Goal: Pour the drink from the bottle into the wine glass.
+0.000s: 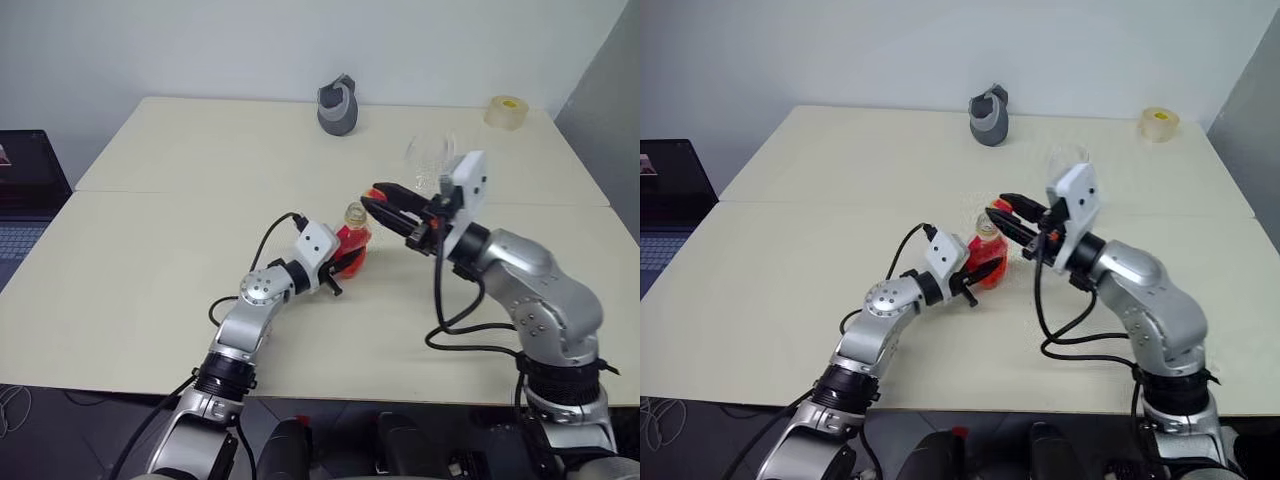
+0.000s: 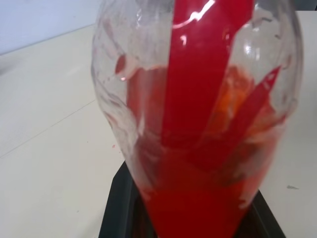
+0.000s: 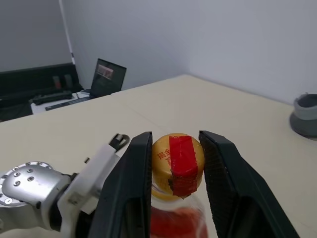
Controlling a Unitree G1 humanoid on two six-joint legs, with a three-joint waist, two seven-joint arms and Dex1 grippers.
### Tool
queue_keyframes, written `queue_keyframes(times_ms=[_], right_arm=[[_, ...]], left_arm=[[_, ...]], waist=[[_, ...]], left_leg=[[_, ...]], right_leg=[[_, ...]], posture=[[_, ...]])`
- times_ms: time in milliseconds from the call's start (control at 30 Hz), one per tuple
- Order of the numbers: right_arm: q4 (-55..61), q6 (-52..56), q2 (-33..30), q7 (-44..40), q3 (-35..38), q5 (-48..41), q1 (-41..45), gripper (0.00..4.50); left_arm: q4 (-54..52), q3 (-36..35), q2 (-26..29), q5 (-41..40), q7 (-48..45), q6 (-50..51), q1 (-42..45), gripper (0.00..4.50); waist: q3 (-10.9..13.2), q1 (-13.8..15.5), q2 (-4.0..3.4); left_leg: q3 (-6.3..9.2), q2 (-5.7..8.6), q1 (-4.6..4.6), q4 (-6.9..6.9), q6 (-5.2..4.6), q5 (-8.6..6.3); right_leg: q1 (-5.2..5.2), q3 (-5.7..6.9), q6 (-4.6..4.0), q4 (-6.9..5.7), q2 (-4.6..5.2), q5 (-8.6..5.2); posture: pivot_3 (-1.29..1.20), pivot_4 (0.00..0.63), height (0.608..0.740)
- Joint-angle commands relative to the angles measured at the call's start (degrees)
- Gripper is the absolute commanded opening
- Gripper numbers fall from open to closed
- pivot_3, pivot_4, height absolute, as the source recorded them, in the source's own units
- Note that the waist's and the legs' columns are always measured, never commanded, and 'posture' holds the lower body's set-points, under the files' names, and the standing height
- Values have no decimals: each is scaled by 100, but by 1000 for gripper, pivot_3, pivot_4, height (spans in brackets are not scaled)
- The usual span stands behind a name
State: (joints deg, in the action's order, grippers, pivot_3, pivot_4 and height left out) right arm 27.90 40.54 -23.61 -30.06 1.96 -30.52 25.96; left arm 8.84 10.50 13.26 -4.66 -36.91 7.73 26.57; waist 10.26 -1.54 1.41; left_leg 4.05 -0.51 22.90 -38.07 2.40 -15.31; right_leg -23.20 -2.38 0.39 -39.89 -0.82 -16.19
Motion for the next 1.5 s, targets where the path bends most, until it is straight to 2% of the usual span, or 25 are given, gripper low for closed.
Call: queue_keyframes(times_ms=[33,267,567,767,900,1067,1167,1300,1500], right_arm=[[22,-299,-248,18,395,171,-468,1140],[-1111,-1143,-368,-6,779,697,-1898,1140],[-2143,-1862,-392,-313,474,1143,-2156,1140],[-2251,-1820,-688,-689,523,1155,-2368,3190],[-2225,-1637,-1279,-1307,768,928,-2466,4492],[-1388,-1031,-1882,-1948,773,269,-2108,4500],[-742,-683,-1901,-2057,355,37,-1601,4500],[-561,-725,-1192,-1668,-589,417,-617,4500],[-1156,-1005,38,-889,-1602,1345,532,4500]], left_arm=[[-382,-135,-15,-291,-150,-14,39,720],[-974,-156,270,-1055,-1034,503,-63,720],[-1034,-121,507,-1036,-1254,558,-18,719],[-1086,-184,475,-1002,-1066,522,-91,719],[-1005,-350,433,-952,-735,428,-103,719],[-675,-1051,331,-1162,-46,389,-54,719],[-296,-1469,391,-1179,229,218,-17,719],[492,-1866,581,-1059,462,-258,122,719],[1744,-2297,833,-1086,642,-825,609,719]], waist=[[0,0,0],[0,-6,-1],[0,-20,-3],[0,-9,-3],[0,40,-4],[1,22,-5],[1,-63,-6],[3,-79,-3],[4,34,1]], left_leg=[[-3,0,0,0,0,0],[-11,-1,-5,1,0,0],[-47,-7,-18,9,0,0],[-46,-6,-16,8,0,0],[-45,4,-15,1,0,0],[-44,1,-13,-2,0,0],[-38,-12,-21,4,-1,0],[-38,-17,-26,11,0,0],[-15,-2,2,-4,2,1]], right_leg=[[0,-2,0,-1,0,0],[1,-7,0,-3,-1,0],[1,-14,1,-4,-11,-1],[3,-16,1,-1,-10,-1],[9,-16,2,0,-6,-2],[9,-15,2,1,-2,-1],[6,-16,1,-4,-11,-1],[5,-13,1,-4,-21,-1],[-4,1,0,3,-1,0]], posture=[[0,150,740],[0,150,740],[0,150,740],[0,150,740],[0,150,740],[0,150,740],[0,150,740],[0,150,740],[0,150,740]])
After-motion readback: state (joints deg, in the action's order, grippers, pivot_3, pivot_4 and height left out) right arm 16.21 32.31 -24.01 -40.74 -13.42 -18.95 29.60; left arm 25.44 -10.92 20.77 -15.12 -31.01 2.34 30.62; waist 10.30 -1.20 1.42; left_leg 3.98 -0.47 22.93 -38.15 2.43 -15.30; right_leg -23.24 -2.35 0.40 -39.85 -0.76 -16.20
